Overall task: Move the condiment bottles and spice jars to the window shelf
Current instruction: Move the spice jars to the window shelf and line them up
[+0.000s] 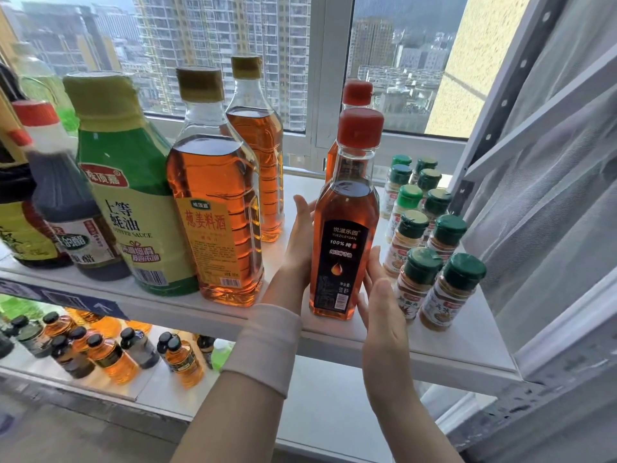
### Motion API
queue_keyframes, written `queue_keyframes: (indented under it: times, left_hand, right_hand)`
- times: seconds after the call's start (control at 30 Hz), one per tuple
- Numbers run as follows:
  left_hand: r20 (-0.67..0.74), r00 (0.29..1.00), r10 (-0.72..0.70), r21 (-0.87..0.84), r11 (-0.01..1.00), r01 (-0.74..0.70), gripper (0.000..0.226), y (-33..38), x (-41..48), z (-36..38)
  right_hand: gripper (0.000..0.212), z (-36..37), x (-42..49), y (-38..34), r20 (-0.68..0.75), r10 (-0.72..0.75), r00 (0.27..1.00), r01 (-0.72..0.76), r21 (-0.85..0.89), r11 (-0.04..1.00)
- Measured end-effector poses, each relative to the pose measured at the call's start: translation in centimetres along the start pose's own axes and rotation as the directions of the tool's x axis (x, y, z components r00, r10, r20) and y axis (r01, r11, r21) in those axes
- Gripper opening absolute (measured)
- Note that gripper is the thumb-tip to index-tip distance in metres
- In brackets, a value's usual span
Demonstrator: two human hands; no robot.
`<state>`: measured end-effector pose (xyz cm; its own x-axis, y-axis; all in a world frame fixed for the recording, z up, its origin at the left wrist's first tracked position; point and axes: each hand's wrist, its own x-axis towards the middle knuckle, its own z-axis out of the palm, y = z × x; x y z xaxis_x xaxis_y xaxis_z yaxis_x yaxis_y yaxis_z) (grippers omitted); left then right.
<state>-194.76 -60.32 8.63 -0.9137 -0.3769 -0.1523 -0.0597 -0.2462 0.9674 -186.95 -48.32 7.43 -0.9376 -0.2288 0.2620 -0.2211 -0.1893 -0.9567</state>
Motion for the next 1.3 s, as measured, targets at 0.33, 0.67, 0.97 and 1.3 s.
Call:
queue_keyframes:
  times: [0.33, 0.67, 0.97, 1.3]
  left_hand:
    - [-0.014, 0.977, 0.214, -0.073, 0.974, -0.215, 0.088, -1.4, -6.2, -1.2]
    - [0.003, 0.978, 0.207, 0.106, 0.973, -0.206, 0.056, -2.1, -6.9, 0.8]
    - [-0.053, 0.945, 0.322, 0.110, 0.943, -0.315, 0.083, -1.7, -8.8, 0.5]
    - [-0.471, 0.650, 0.597, 0.175, 0.785, -0.595, 0.048, 1.2, -14.1, -7.3]
  right_hand:
    - [0.056, -0.4, -0.4, 0.8, 0.020, 0.018, 1.000, -0.019, 0.016, 1.000]
    - [0.061, -1.2, -0.4, 0.7, 0.025, 0.011, 1.000, -0.012, 0.042, 0.999]
    - [0.062, -1.7, -1.4, -0.2, 0.007, -0.094, 0.996, 0.095, -0.055, 0.994]
    - [0.049, 3.6, -3.7, -1.2, 0.171, -0.223, 0.960, 0.232, -0.038, 0.972]
